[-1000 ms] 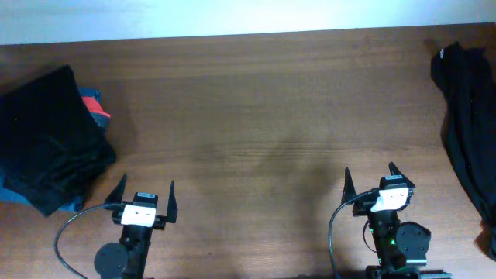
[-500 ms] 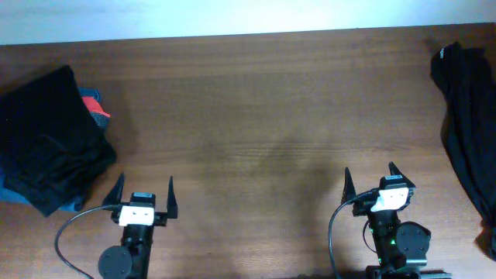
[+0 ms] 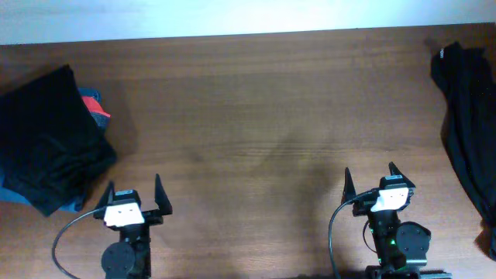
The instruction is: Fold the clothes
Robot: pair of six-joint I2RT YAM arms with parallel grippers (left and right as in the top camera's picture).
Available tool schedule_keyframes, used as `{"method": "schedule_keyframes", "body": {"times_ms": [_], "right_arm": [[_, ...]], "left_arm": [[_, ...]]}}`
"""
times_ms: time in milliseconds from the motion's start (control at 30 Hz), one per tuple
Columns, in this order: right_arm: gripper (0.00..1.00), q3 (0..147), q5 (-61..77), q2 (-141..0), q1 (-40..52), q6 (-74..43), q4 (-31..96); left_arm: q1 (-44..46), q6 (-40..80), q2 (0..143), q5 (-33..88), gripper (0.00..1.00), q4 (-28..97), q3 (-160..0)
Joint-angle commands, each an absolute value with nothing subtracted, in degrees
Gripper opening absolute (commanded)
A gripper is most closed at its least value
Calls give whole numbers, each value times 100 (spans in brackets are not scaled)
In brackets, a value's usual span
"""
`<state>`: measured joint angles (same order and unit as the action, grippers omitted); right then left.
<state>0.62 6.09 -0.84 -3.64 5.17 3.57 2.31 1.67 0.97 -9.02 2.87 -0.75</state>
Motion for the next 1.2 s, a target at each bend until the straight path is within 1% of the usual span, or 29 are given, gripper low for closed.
{"method": "schedule_keyframes", "body": {"times_ms": [0,200,1167], "right_arm": [[99,32,687,-40,-329,556,379],[99,32,685,-40,-329,556,379],[99,32,685,-40,-329,556,379]], "left_arm": [[263,425,123,-1135,99,384,-51],[263,429,73,-880,99,395,-54],[259,429,30,-882,99,392,-54]]}}
